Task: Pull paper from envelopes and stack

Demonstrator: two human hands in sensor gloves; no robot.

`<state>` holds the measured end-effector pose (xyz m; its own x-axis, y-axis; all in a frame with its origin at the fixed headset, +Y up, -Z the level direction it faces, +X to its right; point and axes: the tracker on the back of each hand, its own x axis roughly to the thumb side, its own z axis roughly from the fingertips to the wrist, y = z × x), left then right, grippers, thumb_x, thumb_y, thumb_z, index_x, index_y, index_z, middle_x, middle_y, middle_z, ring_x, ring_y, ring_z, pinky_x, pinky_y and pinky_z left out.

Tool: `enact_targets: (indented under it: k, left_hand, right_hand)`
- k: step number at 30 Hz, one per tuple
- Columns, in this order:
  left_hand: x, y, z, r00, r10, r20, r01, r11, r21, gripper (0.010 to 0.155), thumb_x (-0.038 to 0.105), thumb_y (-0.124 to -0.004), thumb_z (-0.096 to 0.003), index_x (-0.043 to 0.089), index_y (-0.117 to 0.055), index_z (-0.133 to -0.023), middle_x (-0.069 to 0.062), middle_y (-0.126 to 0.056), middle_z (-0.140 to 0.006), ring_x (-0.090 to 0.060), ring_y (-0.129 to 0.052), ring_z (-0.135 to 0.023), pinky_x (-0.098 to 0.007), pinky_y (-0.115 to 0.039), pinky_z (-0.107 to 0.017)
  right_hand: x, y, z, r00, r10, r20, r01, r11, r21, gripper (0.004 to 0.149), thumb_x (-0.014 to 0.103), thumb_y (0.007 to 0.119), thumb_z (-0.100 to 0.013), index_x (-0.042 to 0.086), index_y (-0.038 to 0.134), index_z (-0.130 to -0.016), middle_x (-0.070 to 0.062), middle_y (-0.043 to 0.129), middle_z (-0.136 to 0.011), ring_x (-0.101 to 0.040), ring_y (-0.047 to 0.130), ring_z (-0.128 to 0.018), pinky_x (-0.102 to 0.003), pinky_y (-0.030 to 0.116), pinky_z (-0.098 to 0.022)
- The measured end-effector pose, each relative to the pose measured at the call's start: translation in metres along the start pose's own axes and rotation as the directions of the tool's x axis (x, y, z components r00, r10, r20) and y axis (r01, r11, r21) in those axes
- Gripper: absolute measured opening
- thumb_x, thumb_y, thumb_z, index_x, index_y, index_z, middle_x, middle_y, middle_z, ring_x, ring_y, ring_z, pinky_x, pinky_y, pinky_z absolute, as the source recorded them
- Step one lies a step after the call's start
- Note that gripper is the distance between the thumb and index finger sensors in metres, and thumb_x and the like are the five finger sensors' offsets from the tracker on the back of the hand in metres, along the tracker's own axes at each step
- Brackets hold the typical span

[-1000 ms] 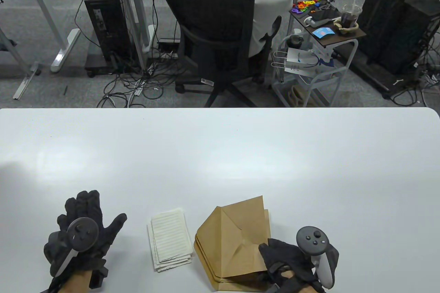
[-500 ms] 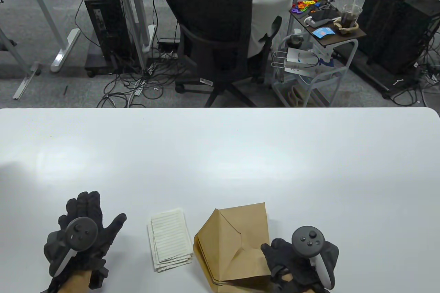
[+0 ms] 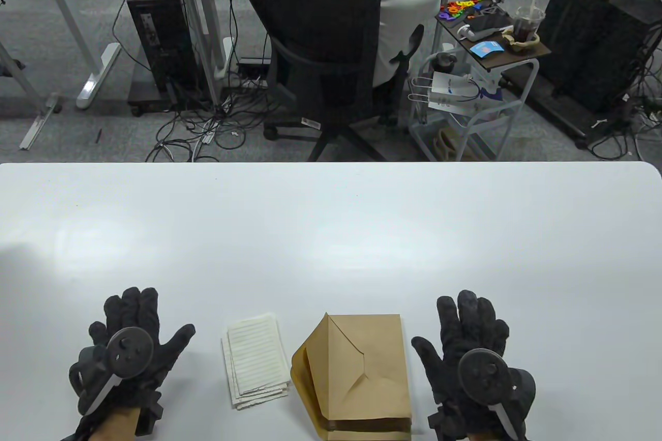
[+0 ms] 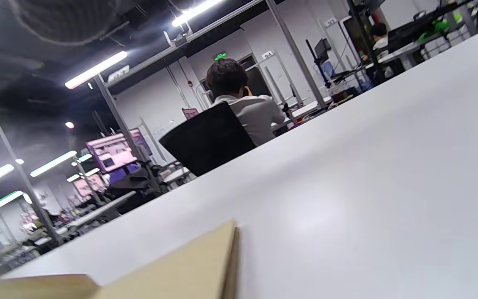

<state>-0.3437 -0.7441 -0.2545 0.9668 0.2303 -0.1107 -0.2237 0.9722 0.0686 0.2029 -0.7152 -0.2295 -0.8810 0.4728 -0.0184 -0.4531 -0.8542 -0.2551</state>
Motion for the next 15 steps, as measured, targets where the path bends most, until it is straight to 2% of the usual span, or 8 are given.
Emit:
enact_targets:
  k: [4,5,7,8,9,11,15]
  left_hand:
    - [0.001,0.000,0.000,1.000,-0.007,0.007,0.007,1.000,-0.005,0.103,0.083,-0.067,-0.0457,0.023,-0.031,-0.121,-0.011,-0.032,-0.125,-0.050,-0.030,-0.118,-0.077,-0.033,-0.074]
    - [0.001,0.000,0.000,1.000,-0.021,0.010,0.021,1.000,-0.002,0.103,0.083,-0.067,-0.0456,0.023,-0.030,-0.121,-0.012,-0.031,-0.125,-0.050,-0.029,-0.118,-0.077,-0.032,-0.074]
    - [0.002,0.000,-0.001,0.999,-0.050,0.011,0.050,0.999,-0.003,0.104,0.084,-0.067,-0.0454,0.024,-0.030,-0.121,-0.012,-0.030,-0.126,-0.051,-0.026,-0.117,-0.078,-0.031,-0.073]
    - [0.002,0.000,-0.001,0.999,-0.052,0.006,0.052,0.999,-0.005,0.104,0.084,-0.067,-0.0454,0.023,-0.030,-0.121,-0.013,-0.030,-0.125,-0.055,-0.027,-0.115,-0.078,-0.031,-0.072]
    - [0.001,-0.001,-0.002,0.999,-0.047,-0.004,0.047,0.999,-0.016,0.105,0.084,-0.067,-0.0451,0.022,-0.029,-0.121,-0.015,-0.029,-0.125,-0.060,-0.027,-0.113,-0.080,-0.032,-0.070]
    - [-0.001,-0.004,-0.002,1.000,-0.015,-0.021,0.014,0.998,-0.054,0.106,0.084,-0.067,-0.0452,0.022,-0.027,-0.121,-0.016,-0.027,-0.124,-0.062,-0.025,-0.111,-0.080,-0.030,-0.070]
    - [-0.002,-0.006,-0.002,0.998,-0.063,-0.023,0.061,0.996,-0.067,0.106,0.084,-0.066,-0.0456,0.022,-0.026,-0.121,-0.015,-0.025,-0.125,-0.059,-0.023,-0.113,-0.080,-0.029,-0.070]
  right_hand:
    - [-0.008,0.000,-0.006,0.996,0.079,-0.039,-0.080,0.996,-0.031,0.088,0.065,0.071,-0.035,0.042,0.027,-0.108,0.008,0.007,-0.118,-0.031,-0.001,-0.110,-0.060,0.002,-0.074]
    - [-0.011,0.003,-0.009,0.993,0.097,-0.062,-0.098,0.995,-0.010,0.088,0.065,0.071,-0.035,0.042,0.028,-0.108,0.009,0.007,-0.119,-0.031,0.000,-0.110,-0.061,0.002,-0.074]
    - [-0.019,0.013,-0.015,0.981,0.145,-0.128,-0.132,0.986,0.105,0.088,0.067,0.071,-0.035,0.042,0.030,-0.109,0.011,0.011,-0.118,-0.032,0.000,-0.110,-0.061,0.003,-0.073]
    - [-0.023,0.019,-0.016,0.975,0.167,-0.148,-0.141,0.975,0.171,0.088,0.067,0.071,-0.034,0.042,0.031,-0.108,0.012,0.010,-0.117,-0.032,0.000,-0.109,-0.061,0.004,-0.073]
    - [-0.024,0.022,-0.016,0.973,0.176,-0.149,-0.146,0.971,0.190,0.088,0.067,0.070,-0.034,0.042,0.030,-0.108,0.013,0.009,-0.117,-0.031,0.000,-0.109,-0.061,0.004,-0.073]
    - [-0.021,0.025,-0.015,0.973,0.197,-0.121,-0.174,0.968,0.180,0.088,0.067,0.071,-0.034,0.041,0.032,-0.109,0.012,0.010,-0.117,-0.031,0.001,-0.109,-0.061,0.005,-0.073]
    - [-0.008,0.024,-0.009,0.977,0.206,-0.055,-0.196,0.970,0.146,0.088,0.067,0.070,-0.034,0.040,0.032,-0.109,0.009,0.012,-0.118,-0.032,0.005,-0.110,-0.061,0.008,-0.074]
